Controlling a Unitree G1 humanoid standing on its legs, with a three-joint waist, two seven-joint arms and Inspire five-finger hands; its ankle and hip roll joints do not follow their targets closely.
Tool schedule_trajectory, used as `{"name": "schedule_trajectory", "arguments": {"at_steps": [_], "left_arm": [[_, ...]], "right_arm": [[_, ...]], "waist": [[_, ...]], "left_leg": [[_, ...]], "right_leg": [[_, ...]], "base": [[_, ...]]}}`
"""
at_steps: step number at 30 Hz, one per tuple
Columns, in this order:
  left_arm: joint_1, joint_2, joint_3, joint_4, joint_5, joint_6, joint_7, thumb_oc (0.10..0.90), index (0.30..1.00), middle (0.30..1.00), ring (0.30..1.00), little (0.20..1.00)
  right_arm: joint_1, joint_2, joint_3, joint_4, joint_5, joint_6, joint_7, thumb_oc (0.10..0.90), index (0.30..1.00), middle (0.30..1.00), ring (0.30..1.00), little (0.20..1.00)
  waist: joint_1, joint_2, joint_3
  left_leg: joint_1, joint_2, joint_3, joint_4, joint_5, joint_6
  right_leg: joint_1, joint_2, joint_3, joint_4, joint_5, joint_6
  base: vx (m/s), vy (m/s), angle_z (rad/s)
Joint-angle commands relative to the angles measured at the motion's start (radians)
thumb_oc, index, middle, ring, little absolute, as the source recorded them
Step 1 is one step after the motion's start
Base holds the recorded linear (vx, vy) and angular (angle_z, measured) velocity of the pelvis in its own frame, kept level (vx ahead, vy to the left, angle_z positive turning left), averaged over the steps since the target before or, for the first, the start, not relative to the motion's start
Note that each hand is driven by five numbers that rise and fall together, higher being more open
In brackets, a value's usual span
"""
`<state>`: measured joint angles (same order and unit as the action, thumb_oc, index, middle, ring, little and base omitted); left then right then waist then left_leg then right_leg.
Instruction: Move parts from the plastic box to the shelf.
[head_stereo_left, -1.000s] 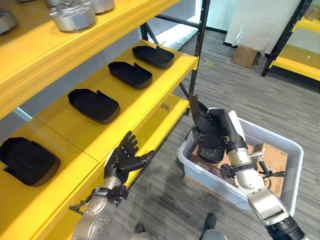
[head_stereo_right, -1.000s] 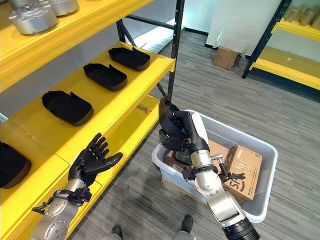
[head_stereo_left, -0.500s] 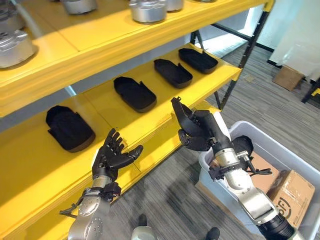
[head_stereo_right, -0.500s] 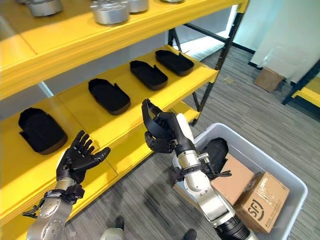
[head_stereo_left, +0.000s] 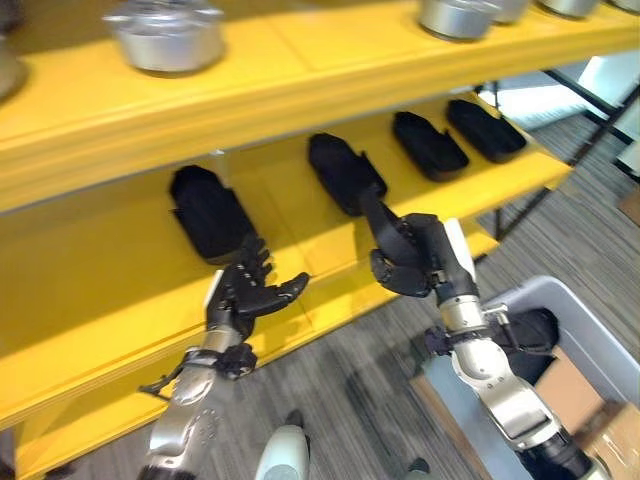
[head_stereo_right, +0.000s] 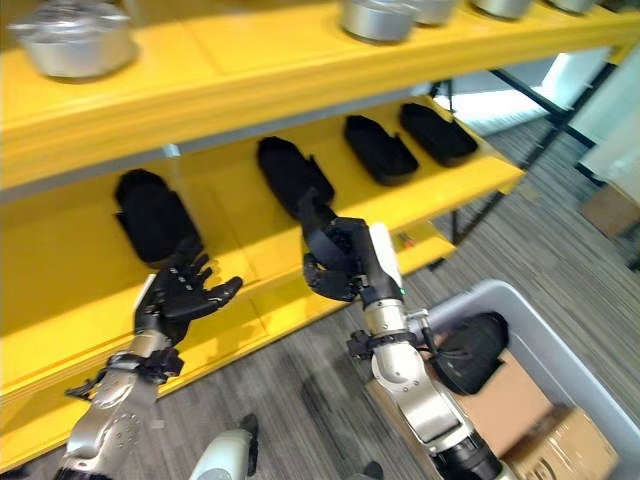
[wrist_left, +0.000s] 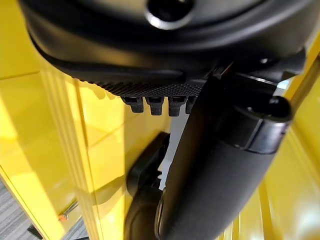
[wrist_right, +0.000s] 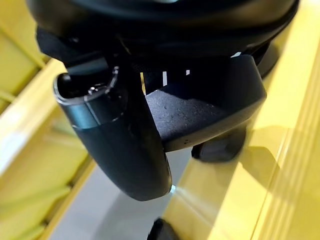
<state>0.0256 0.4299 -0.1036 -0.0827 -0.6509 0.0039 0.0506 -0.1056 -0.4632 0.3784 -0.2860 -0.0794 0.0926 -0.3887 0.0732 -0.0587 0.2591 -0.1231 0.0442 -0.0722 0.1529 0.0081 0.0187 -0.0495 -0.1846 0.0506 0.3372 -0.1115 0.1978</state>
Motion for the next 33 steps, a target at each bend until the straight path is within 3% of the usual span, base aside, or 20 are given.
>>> {"name": "schedule_trajectory", "arguments": {"at_steps": [1, 2, 4, 7, 19, 21, 24, 25, 26, 30, 33], "left_arm": [[-0.026, -0.007, -0.001, -0.129, 0.024, -0.087, -0.052, 0.9, 1.0, 1.0, 1.0, 1.0], [-0.013, -0.014, -0.001, -0.131, 0.019, -0.093, -0.057, 0.9, 1.0, 1.0, 1.0, 1.0], [0.003, -0.02, -0.002, -0.128, 0.019, -0.108, -0.066, 0.9, 1.0, 1.0, 1.0, 1.0], [0.001, -0.023, -0.009, -0.1, -0.004, -0.136, -0.084, 0.9, 1.0, 1.0, 1.0, 1.0], [0.024, -0.036, -0.003, -0.139, 0.02, -0.107, -0.071, 0.9, 1.0, 1.0, 1.0, 1.0], [0.034, -0.035, 0.006, -0.142, 0.022, -0.108, -0.073, 0.9, 1.0, 1.0, 1.0, 1.0], [0.02, -0.034, 0.003, -0.132, 0.015, -0.097, -0.108, 0.9, 1.0, 1.0, 1.0, 1.0], [0.005, -0.034, -0.007, -0.124, 0.01, -0.089, -0.131, 0.9, 1.0, 1.0, 1.0, 1.0], [-0.014, -0.038, -0.023, -0.119, 0.003, -0.087, -0.135, 0.9, 1.0, 1.0, 1.0, 1.0], [-0.029, -0.05, -0.036, -0.124, -0.019, -0.085, -0.111, 0.9, 1.0, 1.0, 1.0, 1.0], [-0.032, -0.057, -0.046, -0.13, -0.035, -0.089, -0.102, 0.9, 1.0, 1.0, 1.0, 1.0]], "right_arm": [[-0.115, -0.036, -0.079, -0.164, -0.067, -0.153, -0.042, 0.4, 0.3, 0.3, 0.3, 0.3], [-0.103, -0.041, -0.084, -0.166, -0.067, -0.157, -0.03, 0.4, 0.3, 0.3, 0.3, 0.3], [-0.09, -0.043, -0.084, -0.168, -0.077, -0.164, -0.028, 0.4, 0.3, 0.3, 0.3, 0.3], [-0.081, -0.062, -0.089, -0.142, -0.069, -0.191, -0.046, 0.4, 0.3, 0.3, 0.3, 0.3], [-0.075, -0.056, -0.081, -0.139, -0.053, -0.205, -0.037, 0.4, 0.3, 0.3, 0.3, 0.3], [-0.071, -0.054, -0.082, -0.14, -0.055, -0.205, -0.044, 0.4, 0.3, 0.3, 0.3, 0.3], [-0.063, -0.057, -0.092, -0.145, -0.071, -0.187, -0.076, 0.4, 0.3, 0.3, 0.3, 0.3], [-0.057, -0.059, -0.105, -0.149, -0.079, -0.17, -0.098, 0.4, 0.3, 0.3, 0.3, 0.3], [-0.058, -0.059, -0.113, -0.147, -0.086, -0.158, -0.108, 0.4, 0.3, 0.3, 0.3, 0.3], [-0.082, -0.058, -0.114, -0.134, -0.082, -0.158, -0.088, 0.4, 0.3, 0.3, 0.3, 0.3], [-0.105, -0.065, -0.109, -0.135, -0.075, -0.167, -0.055, 0.4, 0.3, 0.3, 0.3, 0.3]], "waist": [[-0.031, 0.02, -0.121], [-0.043, 0.019, -0.121], [-0.053, 0.02, -0.12], [-0.065, 0.02, -0.125], [-0.06, 0.031, -0.124], [-0.063, 0.036, -0.117], [-0.087, 0.043, -0.105], [-0.109, 0.047, -0.099], [-0.127, 0.049, -0.09], [-0.141, 0.05, -0.074], [-0.157, 0.058, -0.065]], "left_leg": [[0.175, -0.114, 0.003, -0.24, -0.028, 0.059], [0.18, -0.13, -0.008, -0.24, -0.026, 0.059], [0.186, -0.143, -0.021, -0.24, -0.021, 0.059], [0.182, -0.162, -0.039, -0.24, -0.016, 0.062], [0.181, -0.159, -0.054, -0.229, -0.015, 0.05], [0.18, -0.154, -0.021, -0.209, -0.026, 0.048], [0.168, -0.122, 0.103, -0.164, -0.04, 0.034], [0.174, -0.098, 0.19, -0.147, -0.057, 0.025], [0.162, -0.07, 0.237, -0.113, -0.063, 0.011], [0.135, -0.006, 0.239, -0.054, -0.067, -0.012], [0.132, 0.098, 0.224, -0.053, -0.002, -0.041]], "right_leg": [[0.039, 0.187, -0.069, -0.186, 0.111, -0.1], [0.038, 0.23, -0.05, -0.19, 0.107, -0.116], [0.038, 0.263, -0.023, -0.196, 0.107, -0.129], [0.052, 0.282, 0.01, -0.245, 0.106, -0.145], [0.103, 0.279, 0.03, -0.327, 0.102, -0.164], [0.103, 0.273, 0.011, -0.322, 0.095, -0.167], [0.095, 0.255, -0.045, -0.306, 0.086, -0.167], [0.093, 0.242, -0.085, -0.294, 0.073, -0.164], [0.081, 0.225, -0.115, -0.269, 0.067, -0.168], [0.065, 0.199, -0.129, -0.207, 0.035, -0.181], [0.027, 0.178, -0.133, -0.126, -0.013, -0.197]], "base": [[0.07, 0.116, 0.22], [0.06, 0.08, 0.08], [0.05, 0.041, 0.13], [0.02, -0.015, 0.12], [0.02, -0.083, 0.08], [-0.01, -0.071, 0.13], [-0.05, -0.012, 0.43], [-0.12, 0.067, 0.7], [-0.11, 0.071, 0.89], [-0.07, 0.125, 1.07], [-0.09, 0.226, 0.08]]}}
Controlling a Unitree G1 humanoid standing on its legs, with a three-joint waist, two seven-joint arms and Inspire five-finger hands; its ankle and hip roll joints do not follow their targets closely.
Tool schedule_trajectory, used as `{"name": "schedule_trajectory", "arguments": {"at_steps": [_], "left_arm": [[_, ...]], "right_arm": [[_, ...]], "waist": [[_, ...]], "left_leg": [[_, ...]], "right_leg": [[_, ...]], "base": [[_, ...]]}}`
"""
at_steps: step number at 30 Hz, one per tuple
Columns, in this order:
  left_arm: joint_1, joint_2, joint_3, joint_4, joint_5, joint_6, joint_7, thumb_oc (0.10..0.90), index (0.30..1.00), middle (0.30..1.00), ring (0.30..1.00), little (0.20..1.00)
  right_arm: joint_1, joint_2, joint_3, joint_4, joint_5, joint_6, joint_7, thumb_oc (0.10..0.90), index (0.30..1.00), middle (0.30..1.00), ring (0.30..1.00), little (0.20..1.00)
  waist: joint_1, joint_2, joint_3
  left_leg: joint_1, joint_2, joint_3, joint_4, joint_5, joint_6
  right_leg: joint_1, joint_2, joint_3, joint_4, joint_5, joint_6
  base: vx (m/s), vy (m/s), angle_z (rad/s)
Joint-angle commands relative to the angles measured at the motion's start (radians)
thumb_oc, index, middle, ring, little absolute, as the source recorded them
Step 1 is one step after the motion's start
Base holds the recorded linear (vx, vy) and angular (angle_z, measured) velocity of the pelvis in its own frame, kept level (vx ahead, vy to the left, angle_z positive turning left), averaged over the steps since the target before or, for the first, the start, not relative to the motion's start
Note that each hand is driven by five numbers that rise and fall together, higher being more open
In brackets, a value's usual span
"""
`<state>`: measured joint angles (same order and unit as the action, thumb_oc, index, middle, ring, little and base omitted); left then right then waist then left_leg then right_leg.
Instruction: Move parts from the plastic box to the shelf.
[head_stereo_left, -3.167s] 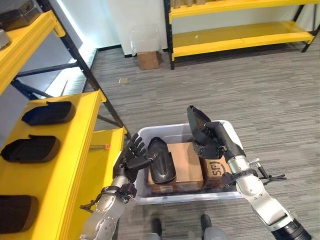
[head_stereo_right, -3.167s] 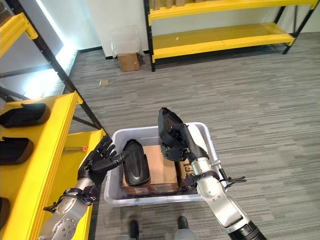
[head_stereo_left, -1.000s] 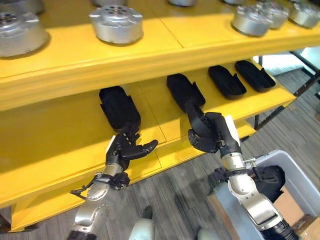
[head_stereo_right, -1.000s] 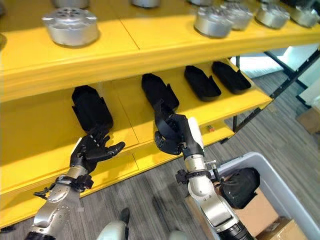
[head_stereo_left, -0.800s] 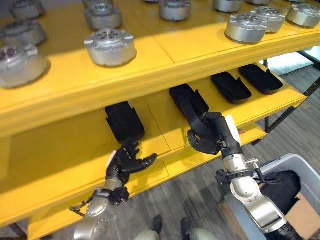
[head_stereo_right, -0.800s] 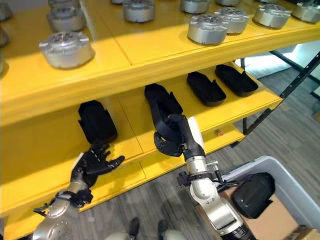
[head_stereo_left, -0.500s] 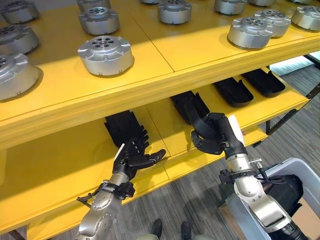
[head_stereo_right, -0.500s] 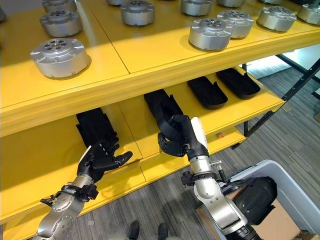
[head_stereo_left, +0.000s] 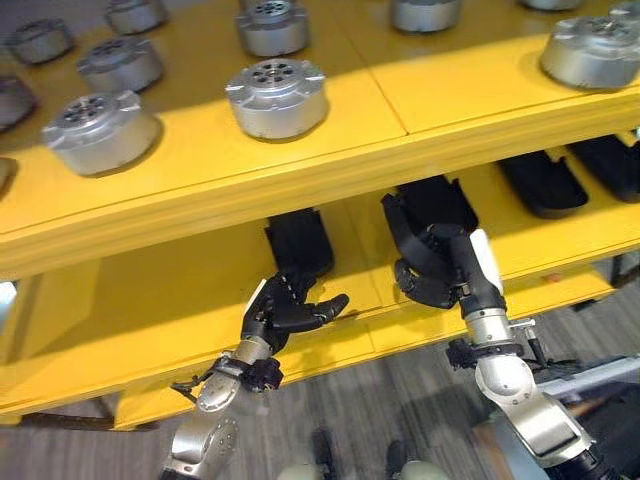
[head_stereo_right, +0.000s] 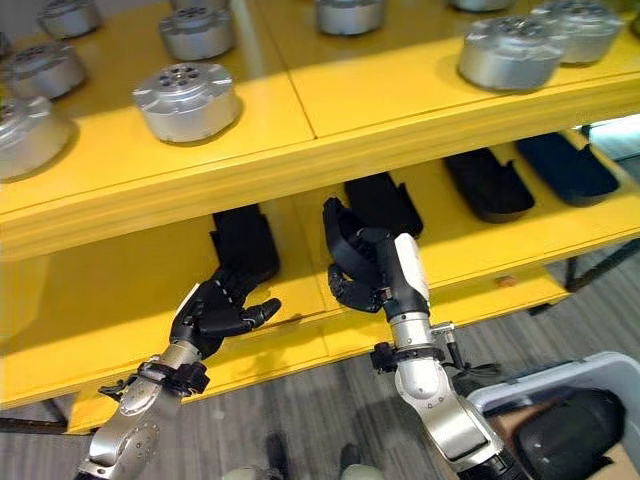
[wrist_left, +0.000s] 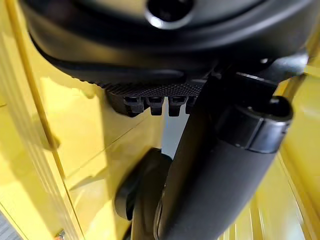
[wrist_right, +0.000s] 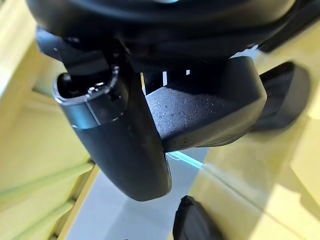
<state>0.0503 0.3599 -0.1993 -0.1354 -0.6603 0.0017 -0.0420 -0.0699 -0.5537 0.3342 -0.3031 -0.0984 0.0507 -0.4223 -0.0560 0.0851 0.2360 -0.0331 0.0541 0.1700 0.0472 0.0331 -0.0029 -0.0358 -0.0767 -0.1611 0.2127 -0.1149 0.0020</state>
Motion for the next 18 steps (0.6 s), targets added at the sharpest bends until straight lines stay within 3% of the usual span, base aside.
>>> {"name": "schedule_trajectory", "arguments": {"at_steps": [1, 5, 7, 9, 15, 18], "left_arm": [[-0.057, 0.012, 0.047, -0.078, -0.034, -0.088, -0.004, 0.9, 1.0, 1.0, 1.0, 1.0], [-0.057, -0.007, 0.032, -0.061, -0.055, -0.136, 0.027, 0.9, 1.0, 1.0, 1.0, 1.0], [-0.074, -0.025, 0.013, -0.041, -0.051, -0.18, 0.05, 0.9, 1.0, 1.0, 1.0, 1.0], [-0.079, -0.028, 0.009, -0.032, -0.068, -0.186, 0.046, 0.9, 1.0, 1.0, 1.0, 1.0], [-0.071, -0.046, -0.003, -0.028, -0.074, -0.182, 0.072, 0.9, 1.0, 1.0, 1.0, 1.0], [-0.056, -0.042, 0.007, -0.034, -0.073, -0.175, 0.074, 0.9, 1.0, 1.0, 1.0, 1.0]], "right_arm": [[-0.148, 0.023, -0.06, -0.118, -0.053, -0.129, -0.016, 0.4, 0.3, 0.3, 0.3, 0.3], [-0.201, 0.0, -0.048, -0.102, -0.025, -0.125, -0.006, 0.4, 0.3, 0.3, 0.3, 0.3], [-0.224, -0.033, -0.061, -0.089, -0.015, -0.129, 0.0, 0.4, 0.3, 0.3, 0.3, 0.3], [-0.205, -0.045, -0.08, -0.093, -0.013, -0.128, -0.006, 0.4, 0.3, 0.3, 0.3, 0.3], [-0.176, -0.041, -0.102, -0.08, -0.091, -0.13, -0.044, 0.4, 0.3, 0.3, 0.3, 0.3], [-0.16, -0.035, -0.111, -0.094, -0.124, -0.124, -0.053, 0.4, 0.3, 0.3, 0.3, 0.3]], "waist": [[-0.029, -0.082, -0.04], [-0.037, -0.048, -0.024], [-0.061, -0.019, -0.013], [-0.073, -0.004, -0.012], [-0.073, 0.039, -0.019], [-0.066, 0.043, -0.03]], "left_leg": [[0.04, 0.113, -0.04, 0.05, 0.002, -0.027], [0.067, 0.192, -0.114, 0.037, 0.082, -0.059], [0.079, 0.252, -0.04, 0.017, 0.12, -0.087], [0.08, 0.261, 0.008, 0.008, 0.15, -0.103], [0.089, 0.203, 0.017, -0.02, 0.123, -0.105], [0.109, 0.18, 0.029, -0.057, 0.087, -0.104]], "right_leg": [[-0.004, 0.067, 0.083, 0.028, -0.026, -0.006], [-0.094, 0.024, 0.084, 0.152, -0.082, -0.017], [-0.153, -0.045, 0.031, 0.247, -0.119, -0.017], [-0.151, -0.07, 0.001, 0.256, -0.121, -0.015], [-0.067, -0.122, 0.012, 0.147, -0.06, 0.033], [-0.031, -0.137, 0.014, 0.078, -0.024, 0.06]], "base": [[-0.12, 0.309, 0.12], [-0.17, 0.399, -0.09], [-0.35, 0.659, 0.04], [-0.17, 0.478, 0.41], [-0.03, 0.347, 0.38], [0.02, 0.141, 0.32]]}}
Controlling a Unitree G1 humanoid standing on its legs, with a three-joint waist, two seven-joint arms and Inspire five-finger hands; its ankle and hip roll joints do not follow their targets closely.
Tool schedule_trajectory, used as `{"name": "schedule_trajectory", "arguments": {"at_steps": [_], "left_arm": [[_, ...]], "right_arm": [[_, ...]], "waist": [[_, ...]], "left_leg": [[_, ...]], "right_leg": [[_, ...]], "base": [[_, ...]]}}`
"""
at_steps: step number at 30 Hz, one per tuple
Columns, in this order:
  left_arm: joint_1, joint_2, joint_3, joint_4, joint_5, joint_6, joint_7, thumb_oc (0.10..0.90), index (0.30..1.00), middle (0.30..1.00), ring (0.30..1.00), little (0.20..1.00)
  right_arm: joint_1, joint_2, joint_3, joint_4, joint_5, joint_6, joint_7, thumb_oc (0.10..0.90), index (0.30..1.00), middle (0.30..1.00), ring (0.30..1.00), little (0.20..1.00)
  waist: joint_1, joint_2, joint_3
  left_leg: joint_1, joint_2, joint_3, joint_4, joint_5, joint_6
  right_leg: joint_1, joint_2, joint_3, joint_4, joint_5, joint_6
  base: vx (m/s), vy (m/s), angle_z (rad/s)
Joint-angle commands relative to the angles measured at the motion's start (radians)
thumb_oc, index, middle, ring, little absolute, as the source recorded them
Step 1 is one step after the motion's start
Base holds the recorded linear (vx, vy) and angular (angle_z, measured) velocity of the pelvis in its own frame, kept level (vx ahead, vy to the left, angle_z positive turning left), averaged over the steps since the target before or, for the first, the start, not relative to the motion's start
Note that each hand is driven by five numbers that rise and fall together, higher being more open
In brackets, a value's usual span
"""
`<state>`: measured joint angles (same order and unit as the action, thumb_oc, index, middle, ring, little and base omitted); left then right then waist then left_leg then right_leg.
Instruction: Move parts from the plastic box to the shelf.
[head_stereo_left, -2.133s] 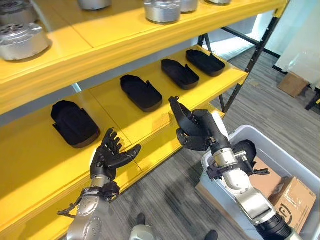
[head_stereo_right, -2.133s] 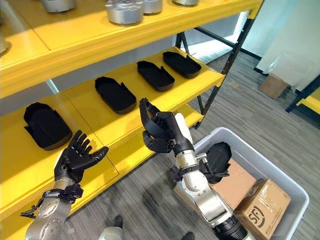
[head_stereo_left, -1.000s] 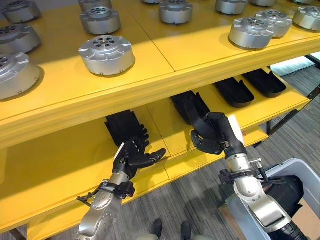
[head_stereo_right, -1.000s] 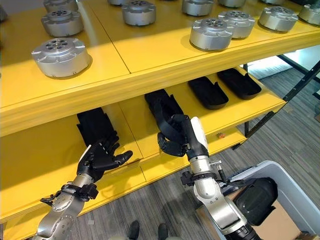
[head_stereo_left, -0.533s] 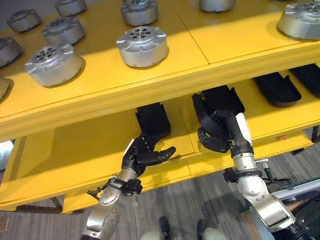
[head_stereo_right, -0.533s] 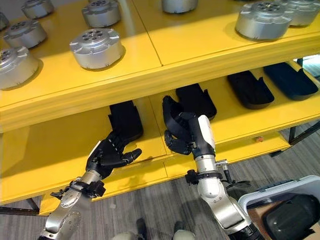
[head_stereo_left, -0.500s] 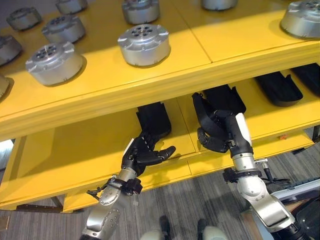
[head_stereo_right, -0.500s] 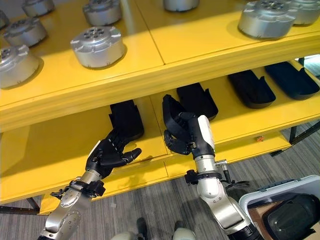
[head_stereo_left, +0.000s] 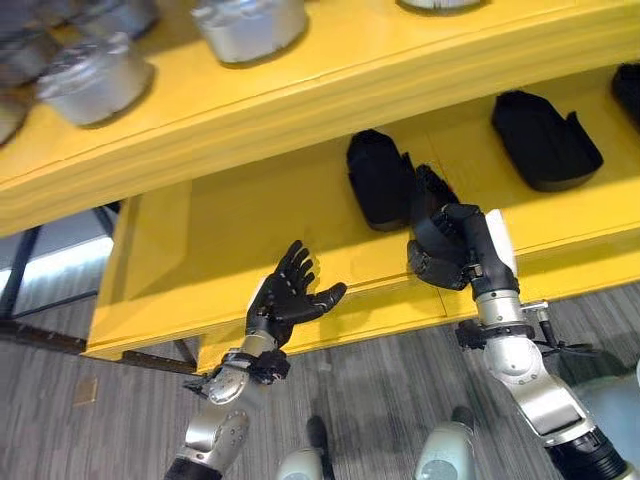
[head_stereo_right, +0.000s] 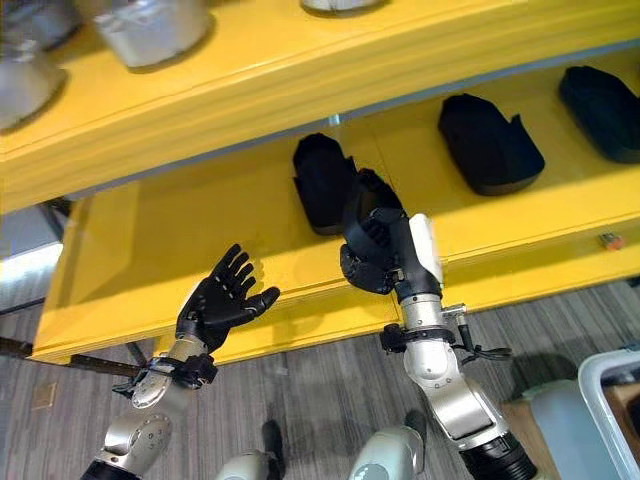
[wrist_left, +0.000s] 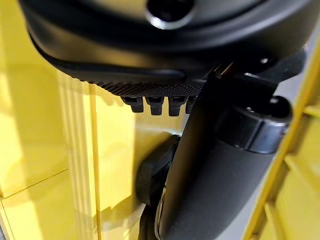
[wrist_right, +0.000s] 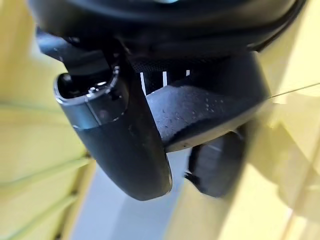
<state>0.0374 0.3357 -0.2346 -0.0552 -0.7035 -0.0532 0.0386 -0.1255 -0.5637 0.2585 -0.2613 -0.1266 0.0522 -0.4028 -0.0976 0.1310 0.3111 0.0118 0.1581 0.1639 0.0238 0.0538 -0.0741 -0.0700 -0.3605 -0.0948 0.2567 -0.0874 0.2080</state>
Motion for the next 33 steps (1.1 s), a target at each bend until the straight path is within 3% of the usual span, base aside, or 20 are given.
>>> {"name": "schedule_trajectory", "arguments": {"at_steps": [1, 7, 13, 19, 28, 33], "left_arm": [[-0.038, -0.017, 0.046, -0.121, -0.029, -0.114, -0.006, 0.9, 1.0, 1.0, 1.0, 1.0], [-0.021, -0.006, 0.058, -0.13, -0.014, -0.095, -0.018, 0.9, 1.0, 1.0, 1.0, 1.0], [-0.001, 0.019, 0.074, -0.136, 0.006, -0.072, -0.059, 0.9, 1.0, 1.0, 1.0, 1.0], [-0.011, 0.034, 0.07, -0.143, 0.008, -0.055, -0.08, 0.9, 1.0, 1.0, 1.0, 1.0], [-0.026, 0.051, 0.063, -0.15, -0.005, -0.038, -0.084, 0.9, 1.0, 1.0, 1.0, 1.0], [-0.032, 0.059, 0.066, -0.156, -0.016, -0.018, -0.1, 0.9, 1.0, 1.0, 1.0, 1.0]], "right_arm": [[-0.099, -0.022, -0.04, -0.144, -0.104, -0.121, -0.079, 0.4, 0.3, 0.3, 0.3, 0.3], [-0.093, 0.004, -0.045, -0.147, -0.127, -0.124, -0.109, 0.4, 0.3, 0.3, 0.3, 0.3], [-0.105, 0.032, -0.048, -0.151, -0.246, -0.103, -0.225, 0.4, 0.3, 0.3, 0.3, 0.3], [-0.133, 0.03, -0.048, -0.151, -0.327, -0.064, -0.285, 0.4, 0.3, 0.3, 0.3, 0.3], [-0.17, 0.026, -0.036, -0.16, -0.445, -0.085, -0.376, 0.4, 0.3, 0.3, 0.3, 0.3], [-0.204, 0.015, -0.02, -0.166, -0.419, -0.13, -0.313, 0.4, 0.3, 0.3, 0.3, 0.3]], "waist": [[-0.021, -0.006, -0.11], [0.004, -0.024, -0.122], [0.034, -0.07, -0.133], [0.046, -0.08, -0.14], [0.058, -0.09, -0.151], [0.07, -0.097, -0.156]], "left_leg": [[0.071, 0.068, 0.042, -0.046, 0.044, -0.032], [0.092, 0.048, 0.055, -0.072, -0.001, -0.026], [0.104, 0.051, 0.069, -0.068, -0.025, -0.02], [0.109, 0.047, 0.078, -0.069, -0.034, -0.016], [0.121, 0.044, 0.093, -0.077, -0.043, -0.013], [0.12, 0.042, 0.079, -0.063, -0.053, -0.009]], "right_leg": [[0.018, 0.143, -0.053, 0.007, -0.041, -0.139], [0.073, 0.141, -0.071, -0.065, -0.013, -0.12], [0.116, 0.145, -0.091, -0.124, 0.015, -0.105], [0.135, 0.149, -0.092, -0.156, 0.031, -0.095], [0.152, 0.146, -0.099, -0.194, 0.051, -0.08], [0.156, 0.151, -0.094, -0.192, 0.046, -0.084]], "base": [[0.01, 0.048, 0.3], [-0.01, -0.023, 0.03], [0.0, -0.078, 0.06], [0.0, -0.019, 0.0], [0.0, 0.001, -0.04], [0.0, -0.001, -0.01]]}}
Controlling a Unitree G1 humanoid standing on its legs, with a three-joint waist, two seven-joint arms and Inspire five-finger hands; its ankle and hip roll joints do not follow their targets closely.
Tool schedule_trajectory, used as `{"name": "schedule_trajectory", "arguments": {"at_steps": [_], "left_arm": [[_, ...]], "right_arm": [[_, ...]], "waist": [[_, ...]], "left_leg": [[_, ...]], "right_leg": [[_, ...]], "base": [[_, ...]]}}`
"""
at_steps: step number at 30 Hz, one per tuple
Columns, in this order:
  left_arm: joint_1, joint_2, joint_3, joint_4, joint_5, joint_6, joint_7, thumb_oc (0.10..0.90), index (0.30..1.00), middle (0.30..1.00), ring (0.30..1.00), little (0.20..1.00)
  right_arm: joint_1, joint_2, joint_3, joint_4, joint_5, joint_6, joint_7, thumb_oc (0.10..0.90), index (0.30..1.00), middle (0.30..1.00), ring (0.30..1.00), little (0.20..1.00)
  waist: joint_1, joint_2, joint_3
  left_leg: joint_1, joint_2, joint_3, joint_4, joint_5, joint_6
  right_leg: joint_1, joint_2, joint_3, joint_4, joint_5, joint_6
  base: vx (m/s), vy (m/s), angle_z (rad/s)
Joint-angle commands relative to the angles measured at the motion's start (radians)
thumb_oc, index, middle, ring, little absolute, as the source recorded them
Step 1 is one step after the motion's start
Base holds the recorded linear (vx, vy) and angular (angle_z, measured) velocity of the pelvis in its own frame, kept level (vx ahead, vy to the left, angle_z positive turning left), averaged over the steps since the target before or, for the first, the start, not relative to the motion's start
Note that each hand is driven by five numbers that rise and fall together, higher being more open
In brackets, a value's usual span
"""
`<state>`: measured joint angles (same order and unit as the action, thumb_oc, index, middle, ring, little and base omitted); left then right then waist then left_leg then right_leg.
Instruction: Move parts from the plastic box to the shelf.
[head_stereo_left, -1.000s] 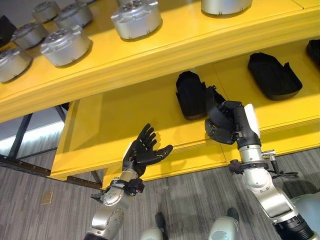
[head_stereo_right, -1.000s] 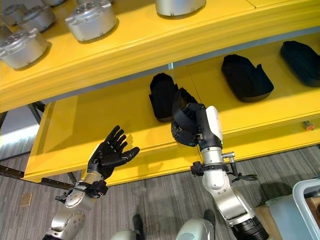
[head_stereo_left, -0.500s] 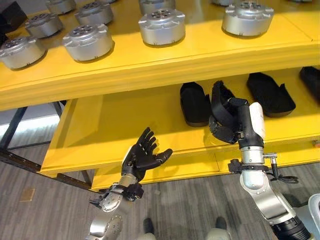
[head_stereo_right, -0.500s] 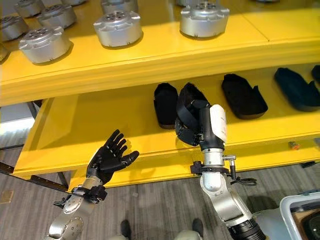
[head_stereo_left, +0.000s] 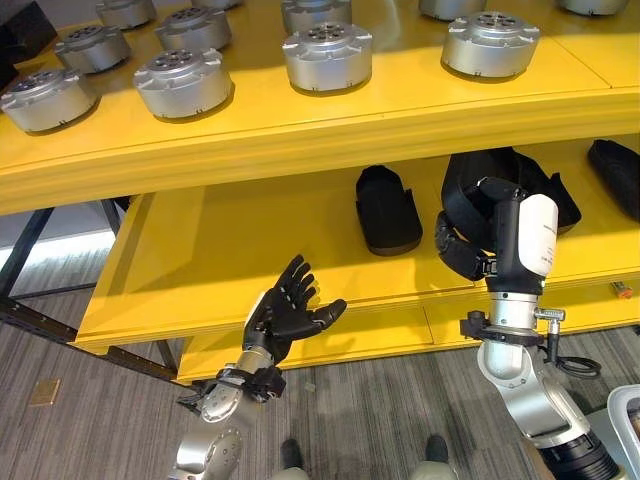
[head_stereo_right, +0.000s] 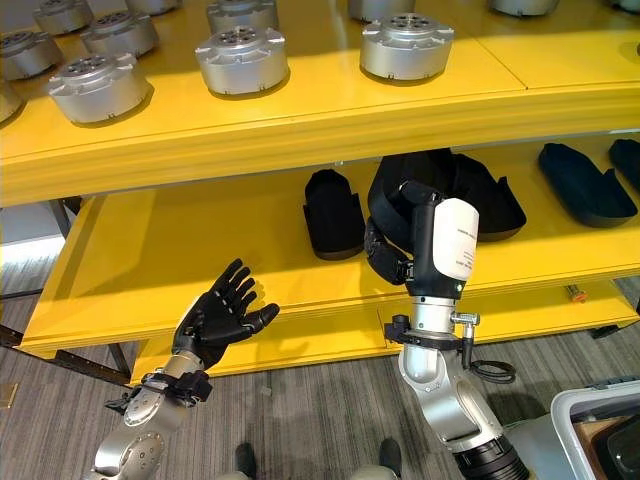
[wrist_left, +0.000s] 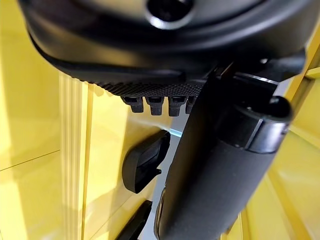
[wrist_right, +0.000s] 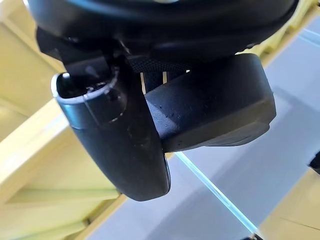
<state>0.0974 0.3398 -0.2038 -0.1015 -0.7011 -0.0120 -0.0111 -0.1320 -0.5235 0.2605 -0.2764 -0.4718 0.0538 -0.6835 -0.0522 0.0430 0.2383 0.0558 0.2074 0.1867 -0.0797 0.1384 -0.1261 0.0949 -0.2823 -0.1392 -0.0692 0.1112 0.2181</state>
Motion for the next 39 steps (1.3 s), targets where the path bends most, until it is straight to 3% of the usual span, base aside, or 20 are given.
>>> {"name": "schedule_trajectory", "arguments": {"at_steps": [1, 12, 20, 23, 26, 28, 30, 32, 33, 34, 37, 39], "left_arm": [[-0.093, 0.056, 0.035, -0.109, -0.02, -0.057, -0.051, 0.9, 1.0, 1.0, 1.0, 1.0], [-0.099, 0.053, 0.033, -0.104, -0.031, -0.043, -0.017, 0.9, 1.0, 1.0, 1.0, 1.0], [-0.099, 0.053, 0.038, -0.095, -0.015, -0.031, -0.007, 0.9, 1.0, 1.0, 1.0, 1.0], [-0.098, 0.054, 0.041, -0.089, -0.016, -0.019, -0.011, 0.9, 1.0, 1.0, 1.0, 1.0], [-0.095, 0.053, 0.04, -0.083, -0.011, 0.003, -0.031, 0.9, 1.0, 1.0, 1.0, 1.0], [-0.085, 0.051, 0.039, -0.084, 0.0, 0.001, -0.035, 0.9, 1.0, 1.0, 1.0, 1.0], [-0.071, 0.05, 0.045, -0.094, 0.005, -0.005, -0.024, 0.9, 1.0, 1.0, 1.0, 1.0], [-0.053, 0.053, 0.05, -0.102, 0.015, -0.014, 0.006, 0.9, 1.0, 1.0, 1.0, 1.0], [-0.056, 0.055, 0.048, -0.1, 0.011, -0.01, 0.013, 0.9, 1.0, 1.0, 1.0, 1.0], [-0.065, 0.059, 0.038, -0.096, 0.007, -0.01, 0.021, 0.9, 1.0, 1.0, 1.0, 1.0], [-0.076, 0.063, 0.023, -0.08, 0.002, -0.028, 0.006, 0.9, 1.0, 1.0, 1.0, 1.0], [-0.1, 0.055, 0.028, -0.039, -0.012, -0.03, -0.056, 0.9, 1.0, 1.0, 1.0, 1.0]], "right_arm": [[-0.202, -0.027, -0.018, -0.15, -0.069, -0.135, -0.022, 0.4, 0.3, 0.3, 0.3, 0.3], [-0.316, -0.011, 0.105, -0.154, -0.062, -0.206, 0.125, 0.4, 0.3, 0.3, 0.3, 0.3], [-0.393, 0.034, 0.167, -0.125, -0.069, -0.19, 0.172, 0.4, 0.3, 0.3, 0.3, 0.3], [-0.4, 0.055, 0.174, -0.132, -0.091, -0.173, 0.182, 0.4, 0.3, 0.3, 0.3, 0.3], [-0.397, 0.075, 0.175, -0.134, -0.127, -0.164, 0.18, 0.4, 0.3, 0.3, 0.3, 0.3], [-0.404, 0.095, 0.177, -0.138, -0.166, -0.183, 0.185, 0.4, 0.3, 0.3, 0.3, 0.3], [-0.413, 0.112, 0.177, -0.144, -0.165, -0.211, 0.206, 0.4, 0.3, 0.3, 0.3, 0.3], [-0.429, 0.124, 0.19, -0.156, -0.153, -0.227, 0.229, 0.4, 0.3, 0.3, 0.3, 0.3], [-0.435, 0.122, 0.196, -0.167, -0.148, -0.216, 0.237, 0.4, 0.3, 0.3, 0.3, 0.3], [-0.44, 0.111, 0.205, -0.178, -0.14, -0.206, 0.232, 0.4, 0.3, 0.3, 0.3, 0.3], [-0.437, 0.089, 0.216, -0.167, -0.156, -0.207, 0.197, 0.4, 0.3, 0.3, 0.3, 0.3], [-0.418, 0.063, 0.218, -0.127, -0.191, -0.227, 0.156, 0.4, 0.3, 0.3, 0.3, 0.3]], "waist": [[0.026, -0.01, -0.084], [0.072, -0.029, -0.08], [0.111, -0.046, -0.075], [0.122, -0.053, -0.073], [0.128, -0.057, -0.074], [0.138, -0.059, -0.073], [0.148, -0.057, -0.069], [0.153, -0.046, -0.068], [0.149, -0.04, -0.071], [0.144, -0.035, -0.076], [0.141, -0.043, -0.08], [0.134, -0.04, -0.081]], "left_leg": [[0.075, -0.008, 0.053, 0.043, -0.139, 0.043], [0.062, -0.022, 0.001, 0.09, -0.166, 0.054], [0.048, -0.044, 0.009, 0.135, -0.198, 0.074], [0.04, -0.067, 0.02, 0.159, -0.218, 0.09], [0.045, -0.1, 0.032, 0.154, -0.231, 0.106], [0.058, -0.119, 0.057, 0.131, -0.232, 0.111], [0.072, -0.128, 0.085, 0.109, -0.235, 0.116], [0.087, -0.142, 0.12, 0.066, -0.222, 0.133], [0.081, -0.148, 0.116, 0.053, -0.213, 0.145], [0.065, -0.162, 0.102, 0.032, -0.197, 0.16], [0.029, -0.204, 0.069, 0.018, -0.182, 0.166], [-0.011, -0.236, 0.006, 0.029, -0.157, 0.168]], "right_leg": [[-0.007, 0.074, -0.048, 0.133, -0.153, -0.095], [0.003, 0.077, -0.046, 0.141, -0.159, -0.103], [0.011, 0.038, -0.074, 0.125, -0.129, -0.08], [0.011, 0.005, -0.08, 0.101, -0.089, -0.057], [0.004, -0.033, -0.081, 0.049, -0.008, -0.044], [-0.027, -0.059, -0.123, 0.022, 0.065, -0.032], [-0.069, -0.065, -0.172, 0.047, 0.087, -0.025], [-0.099, 0.006, -0.217, 0.143, -0.001, -0.037], [-0.109, 0.058, -0.213, 0.19, -0.06, -0.056], [-0.128, 0.141, -0.206, 0.27, -0.135, -0.091], [-0.118, 0.244, -0.185, 0.307, -0.206, -0.138], [-0.114, 0.259, -0.132, 0.241, -0.189, -0.155]], "base": [[0.0, 0.0, 0.0], [0.03, 0.041, 0.01], [0.03, 0.122, 0.04], [0.03, 0.212, 0.11], [0.03, 0.194, 0.07], [-0.01, 0.176, 0.01], [-0.04, 0.173, -0.29], [-0.05, 0.242, -0.79], [-0.04, 0.217, -1.05], [-0.04, 0.158, -0.86], [-0.06, 0.07, -0.09], [-0.09, -0.007, 0.49]]}}
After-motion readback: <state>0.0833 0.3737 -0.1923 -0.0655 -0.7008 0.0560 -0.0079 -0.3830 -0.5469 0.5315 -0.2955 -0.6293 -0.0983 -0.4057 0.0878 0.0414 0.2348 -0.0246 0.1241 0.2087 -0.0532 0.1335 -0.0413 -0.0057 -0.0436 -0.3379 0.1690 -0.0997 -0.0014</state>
